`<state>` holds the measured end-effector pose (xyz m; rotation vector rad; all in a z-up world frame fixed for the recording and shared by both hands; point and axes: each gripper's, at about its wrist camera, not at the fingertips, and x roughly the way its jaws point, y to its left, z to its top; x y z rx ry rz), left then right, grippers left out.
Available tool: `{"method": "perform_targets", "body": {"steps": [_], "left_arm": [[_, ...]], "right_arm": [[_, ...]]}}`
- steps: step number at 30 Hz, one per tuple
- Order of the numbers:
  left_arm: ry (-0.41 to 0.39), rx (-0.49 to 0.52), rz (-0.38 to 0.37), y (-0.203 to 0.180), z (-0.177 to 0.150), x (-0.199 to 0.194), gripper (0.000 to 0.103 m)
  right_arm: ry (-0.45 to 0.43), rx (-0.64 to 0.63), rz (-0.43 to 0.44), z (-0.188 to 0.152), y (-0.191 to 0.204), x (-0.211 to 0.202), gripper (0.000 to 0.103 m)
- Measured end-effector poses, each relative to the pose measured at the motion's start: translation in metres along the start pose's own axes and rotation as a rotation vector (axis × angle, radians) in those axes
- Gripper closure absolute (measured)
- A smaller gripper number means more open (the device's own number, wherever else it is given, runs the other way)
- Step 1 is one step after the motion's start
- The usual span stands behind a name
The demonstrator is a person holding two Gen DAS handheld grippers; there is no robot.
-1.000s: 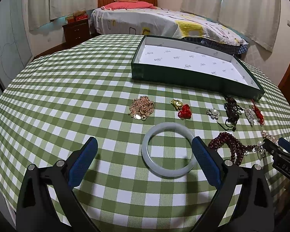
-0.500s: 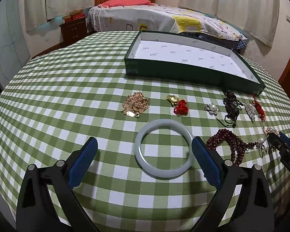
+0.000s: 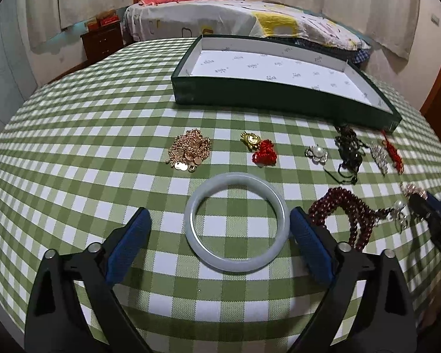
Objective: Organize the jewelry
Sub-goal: 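Grasp the white jade bangle with the left tool while the right tool grasps the gold pearl brooch, then carry the bangle into the tray and open the left tool while the right tool sets the brooch inside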
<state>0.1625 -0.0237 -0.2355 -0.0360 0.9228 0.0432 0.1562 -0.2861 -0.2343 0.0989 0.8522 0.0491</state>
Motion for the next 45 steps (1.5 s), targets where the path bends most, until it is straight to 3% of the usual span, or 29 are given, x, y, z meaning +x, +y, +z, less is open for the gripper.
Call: {"method": "perform_targets", "body": {"steps": [1, 5, 12, 14, 34, 45], "left_arm": [[-0.013, 0.022, -0.004, -0.003, -0.001, -0.002, 0.024], [-0.027, 0.039, -0.022, -0.006, -0.003, -0.004, 0.034], [-0.033, 0.025, -0.038, -0.003, -0.004, -0.007, 0.034], [-0.036, 0.015, -0.041, -0.001, -0.005, -0.008, 0.034], [-0.074, -0.016, -0.045, 0.007, -0.005, -0.021, 0.034], [-0.192, -0.024, -0.083, 0.010, 0.027, -0.071, 0.034]], "right_arm": [[0.000, 0.000, 0.000, 0.000, 0.000, 0.000, 0.060], [-0.002, 0.004, 0.004, 0.000, 0.001, 0.000, 0.060], [-0.021, 0.005, 0.006, -0.003, 0.003, -0.004, 0.062], [-0.027, 0.008, 0.014, -0.002, 0.002, -0.005, 0.066], [-0.075, 0.009, 0.027, 0.000, 0.003, -0.019, 0.066], [-0.196, 0.014, 0.068, 0.037, 0.010, -0.059, 0.066]]}}
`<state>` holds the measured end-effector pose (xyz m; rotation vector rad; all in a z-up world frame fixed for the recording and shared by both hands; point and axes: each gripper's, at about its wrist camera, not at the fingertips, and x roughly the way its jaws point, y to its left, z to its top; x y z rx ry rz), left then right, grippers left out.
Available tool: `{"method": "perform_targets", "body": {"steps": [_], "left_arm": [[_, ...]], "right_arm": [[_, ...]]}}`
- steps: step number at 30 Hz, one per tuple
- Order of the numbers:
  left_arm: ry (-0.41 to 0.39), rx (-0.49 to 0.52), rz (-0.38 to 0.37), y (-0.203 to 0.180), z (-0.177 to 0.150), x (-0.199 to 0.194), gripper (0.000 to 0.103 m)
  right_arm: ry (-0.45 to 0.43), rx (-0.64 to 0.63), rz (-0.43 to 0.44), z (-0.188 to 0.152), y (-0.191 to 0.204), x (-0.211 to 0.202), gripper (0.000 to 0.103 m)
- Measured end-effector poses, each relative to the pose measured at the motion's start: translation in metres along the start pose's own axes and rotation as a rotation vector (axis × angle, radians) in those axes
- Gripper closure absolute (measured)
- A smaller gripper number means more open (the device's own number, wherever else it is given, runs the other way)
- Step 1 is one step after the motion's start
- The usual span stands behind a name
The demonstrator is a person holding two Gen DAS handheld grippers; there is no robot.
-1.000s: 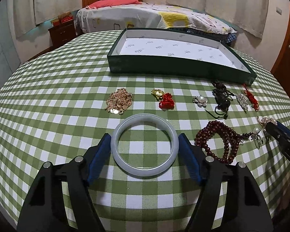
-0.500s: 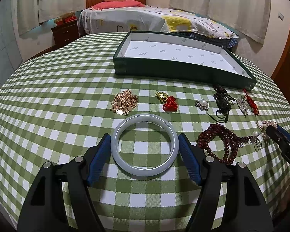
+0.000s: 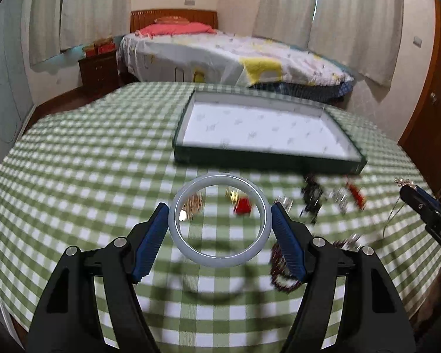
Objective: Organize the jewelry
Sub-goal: 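Carry the bangle into the tray and open the left tool while the right tool sets the brooch inside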
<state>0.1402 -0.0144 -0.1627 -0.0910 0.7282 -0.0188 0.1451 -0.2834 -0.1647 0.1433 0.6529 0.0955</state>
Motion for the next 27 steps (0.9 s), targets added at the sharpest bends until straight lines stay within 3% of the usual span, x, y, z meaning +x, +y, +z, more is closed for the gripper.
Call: {"method": "perform_targets", "body": {"steps": [10, 21, 24, 27], "left_arm": [[-0.120, -0.013, -0.049, -0.005, 0.064, -0.012, 0.034], [-0.221, 0.017, -0.033, -0.020, 0.125, 0.025, 0.034], [-0.210, 0.036, -0.023, -0.026, 0.127, 0.053, 0.034], [-0.142, 0.036, -0.026, -0.028, 0.120, 0.086, 0.034]], "right_arm": [[-0.128, -0.032, 0.040, 0.061, 0.013, -0.005, 0.066], [-0.224, -0.042, 0.062, 0.110, 0.018, 0.035, 0.066], [-0.203, -0.032, 0.064, 0.108, 0.012, 0.059, 0.066], [-0.142, -0.027, 0.057, 0.098, 0.007, 0.087, 0.066]]}}
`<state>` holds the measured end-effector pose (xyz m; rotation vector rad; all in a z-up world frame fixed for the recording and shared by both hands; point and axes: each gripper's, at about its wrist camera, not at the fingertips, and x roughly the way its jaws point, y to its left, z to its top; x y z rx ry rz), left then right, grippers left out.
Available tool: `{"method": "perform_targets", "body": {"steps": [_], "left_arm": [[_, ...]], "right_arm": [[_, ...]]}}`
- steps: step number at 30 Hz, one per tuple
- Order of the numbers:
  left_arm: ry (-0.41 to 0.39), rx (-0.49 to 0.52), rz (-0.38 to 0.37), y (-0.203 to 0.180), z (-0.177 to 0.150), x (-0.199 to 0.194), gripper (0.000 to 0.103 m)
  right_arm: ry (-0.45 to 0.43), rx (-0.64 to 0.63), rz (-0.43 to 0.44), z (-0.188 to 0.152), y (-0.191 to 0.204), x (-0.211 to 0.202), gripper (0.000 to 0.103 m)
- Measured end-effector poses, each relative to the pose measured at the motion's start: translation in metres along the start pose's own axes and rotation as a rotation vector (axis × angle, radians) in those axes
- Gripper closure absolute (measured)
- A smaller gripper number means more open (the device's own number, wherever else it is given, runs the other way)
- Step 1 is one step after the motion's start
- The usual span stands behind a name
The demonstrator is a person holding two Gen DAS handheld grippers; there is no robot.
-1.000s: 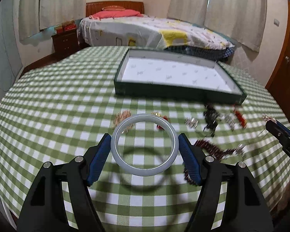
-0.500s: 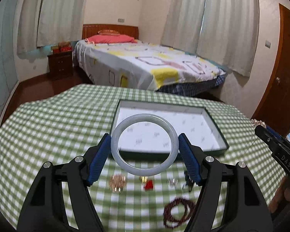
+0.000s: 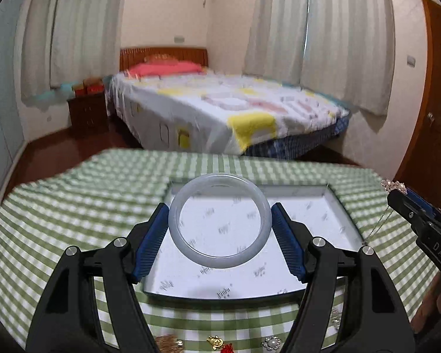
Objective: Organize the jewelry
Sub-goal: 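Carry the bangle into the tray and open the left tool while the right tool sets the brooch inside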
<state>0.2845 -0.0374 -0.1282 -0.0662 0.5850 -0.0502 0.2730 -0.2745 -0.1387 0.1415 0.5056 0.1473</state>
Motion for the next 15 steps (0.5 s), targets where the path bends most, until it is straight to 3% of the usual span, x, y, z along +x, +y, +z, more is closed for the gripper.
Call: {"method": "perform_targets", "body": {"steps": [5, 15], "left_arm": [[0.147, -0.011, -0.006, 0.003, -0.023, 0.053, 0.034], [0.283, -0.017, -0.002, 0.010, -0.046, 0.089, 0.034]], "right_arm": [[0.129, -0.008, -0.010, -0.026, -0.004, 0.035, 0.066], [0.319, 0.013, -0.030, -0.057, -0.010, 0.074, 0.066]]}}
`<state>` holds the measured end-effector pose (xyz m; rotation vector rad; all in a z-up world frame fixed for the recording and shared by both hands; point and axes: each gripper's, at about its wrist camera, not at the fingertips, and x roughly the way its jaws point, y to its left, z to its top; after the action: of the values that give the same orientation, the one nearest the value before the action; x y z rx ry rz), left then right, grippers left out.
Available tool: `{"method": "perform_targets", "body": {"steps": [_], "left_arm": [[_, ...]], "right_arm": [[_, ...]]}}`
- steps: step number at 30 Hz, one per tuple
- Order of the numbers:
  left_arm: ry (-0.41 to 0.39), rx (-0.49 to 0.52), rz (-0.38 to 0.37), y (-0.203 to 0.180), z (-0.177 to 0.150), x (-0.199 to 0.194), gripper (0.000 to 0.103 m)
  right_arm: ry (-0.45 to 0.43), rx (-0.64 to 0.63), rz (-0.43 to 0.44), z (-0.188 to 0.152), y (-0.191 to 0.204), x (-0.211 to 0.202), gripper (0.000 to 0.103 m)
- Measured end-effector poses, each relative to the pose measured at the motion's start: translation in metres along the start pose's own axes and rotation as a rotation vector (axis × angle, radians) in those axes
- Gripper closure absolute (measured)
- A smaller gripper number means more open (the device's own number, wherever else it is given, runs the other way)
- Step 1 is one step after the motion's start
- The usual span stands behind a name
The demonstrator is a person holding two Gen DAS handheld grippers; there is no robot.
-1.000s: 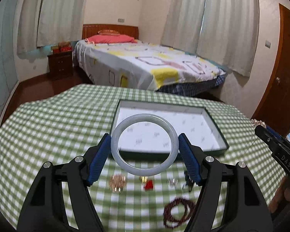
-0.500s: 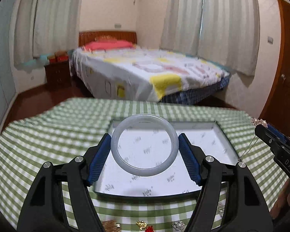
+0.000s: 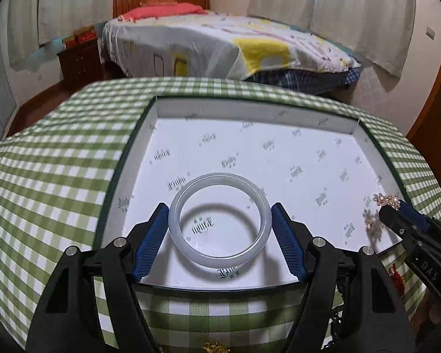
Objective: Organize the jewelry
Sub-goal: 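Carry the bangle into the tray and open the left tool while the right tool sets the brooch inside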
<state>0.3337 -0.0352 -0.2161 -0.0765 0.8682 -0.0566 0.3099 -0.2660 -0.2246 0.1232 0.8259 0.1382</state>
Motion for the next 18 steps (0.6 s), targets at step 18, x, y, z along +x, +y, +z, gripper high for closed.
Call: {"method": "perform_targets", "body": {"steps": [18], "left_arm": [[-0.020, 0.013, 0.019, -0.001, -0.013, -0.015, 0.025]], "right_arm": [[-0.044, -0.010, 0.022, -0.004, 0.006, -0.021, 0.049]]}}
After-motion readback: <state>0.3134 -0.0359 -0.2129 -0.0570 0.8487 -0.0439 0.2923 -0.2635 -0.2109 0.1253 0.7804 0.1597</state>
